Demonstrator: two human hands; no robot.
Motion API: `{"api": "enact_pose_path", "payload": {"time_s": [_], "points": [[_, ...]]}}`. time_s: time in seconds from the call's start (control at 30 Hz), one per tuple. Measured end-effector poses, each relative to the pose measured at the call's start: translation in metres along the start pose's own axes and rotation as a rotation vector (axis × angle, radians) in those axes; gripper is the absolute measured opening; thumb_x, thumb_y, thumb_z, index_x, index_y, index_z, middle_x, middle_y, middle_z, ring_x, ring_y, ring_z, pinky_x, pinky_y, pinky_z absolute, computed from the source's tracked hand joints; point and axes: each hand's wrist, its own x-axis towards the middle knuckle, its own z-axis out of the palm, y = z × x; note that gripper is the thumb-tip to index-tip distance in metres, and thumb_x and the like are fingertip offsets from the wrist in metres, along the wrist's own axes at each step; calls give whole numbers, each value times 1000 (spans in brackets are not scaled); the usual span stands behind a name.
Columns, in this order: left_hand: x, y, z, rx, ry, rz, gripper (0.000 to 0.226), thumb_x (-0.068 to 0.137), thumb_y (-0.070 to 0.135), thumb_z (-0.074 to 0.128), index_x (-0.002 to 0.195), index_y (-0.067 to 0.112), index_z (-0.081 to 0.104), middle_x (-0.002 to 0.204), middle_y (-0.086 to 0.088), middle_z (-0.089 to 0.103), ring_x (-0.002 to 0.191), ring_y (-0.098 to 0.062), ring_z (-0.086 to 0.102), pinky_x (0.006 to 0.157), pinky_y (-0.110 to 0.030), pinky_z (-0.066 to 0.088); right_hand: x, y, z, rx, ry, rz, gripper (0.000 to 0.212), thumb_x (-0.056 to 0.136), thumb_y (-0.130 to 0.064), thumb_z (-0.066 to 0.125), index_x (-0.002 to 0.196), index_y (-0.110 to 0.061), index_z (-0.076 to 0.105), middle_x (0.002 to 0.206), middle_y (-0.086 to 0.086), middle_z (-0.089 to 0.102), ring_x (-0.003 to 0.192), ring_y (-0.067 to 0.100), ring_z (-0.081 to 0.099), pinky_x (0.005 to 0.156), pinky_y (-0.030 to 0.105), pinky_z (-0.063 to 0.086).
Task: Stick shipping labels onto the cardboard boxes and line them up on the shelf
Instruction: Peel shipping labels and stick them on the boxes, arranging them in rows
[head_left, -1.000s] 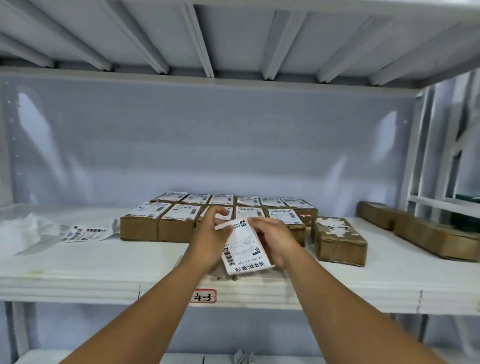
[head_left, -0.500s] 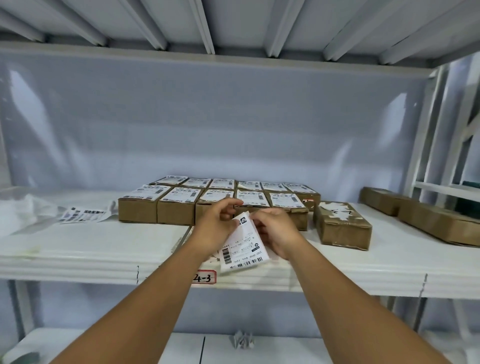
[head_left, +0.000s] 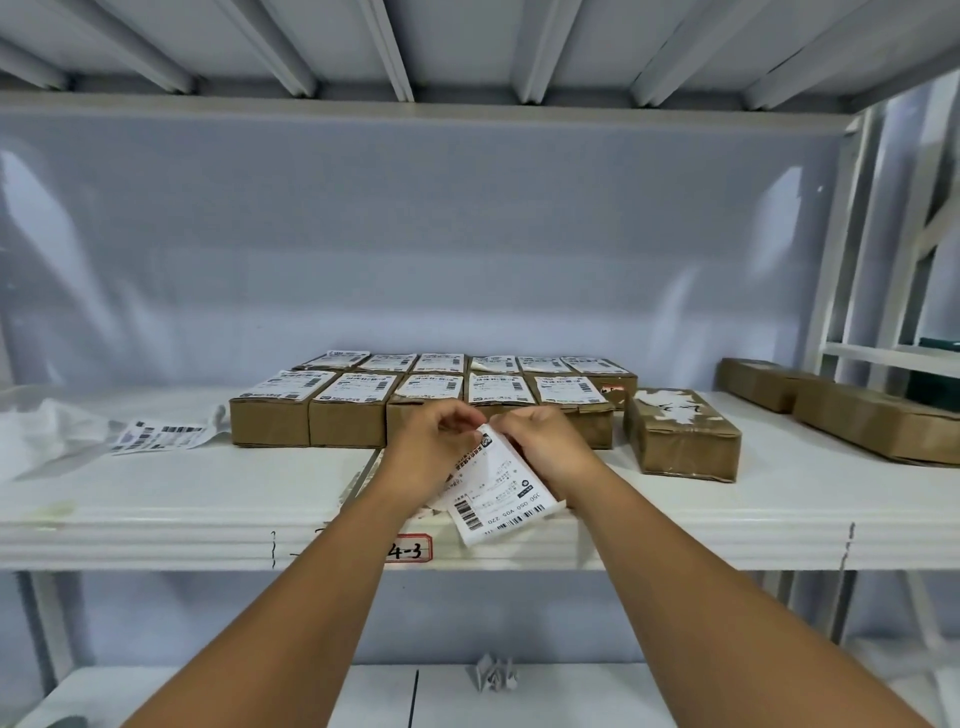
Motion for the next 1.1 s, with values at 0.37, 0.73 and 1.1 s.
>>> {"api": "enact_pose_path", "payload": {"time_s": [0.37,0.73,1.1], "points": [[-4,2,1,273,37,121,13,83,8,67,84,21,66,88,4,62,74,-2,54,64,-5,39,4,4,-3,-94,-5,-15,41,88,-10,52,49,-17,43,38,-8,40,34,8,36,38,18,24],[-5,0,4,437,58,295,8,91,5,55,90,7,63,93,4,45,86,-11,47,70,-7,30,1,3,-3,-80,-31,-22,38,86,-5,49,51,-16,41,42,-3,37,35,10,34,39,19,22],[-3,-5,10,481,32,398,11,93,1,47,90,5,56,101,2,38,96,-20,46,82,-27,39,5,2,-6,-72,-27,24,42,88,-6,50,48,-17,42,37,-7,41,32,7,38,39,19,24]]}}
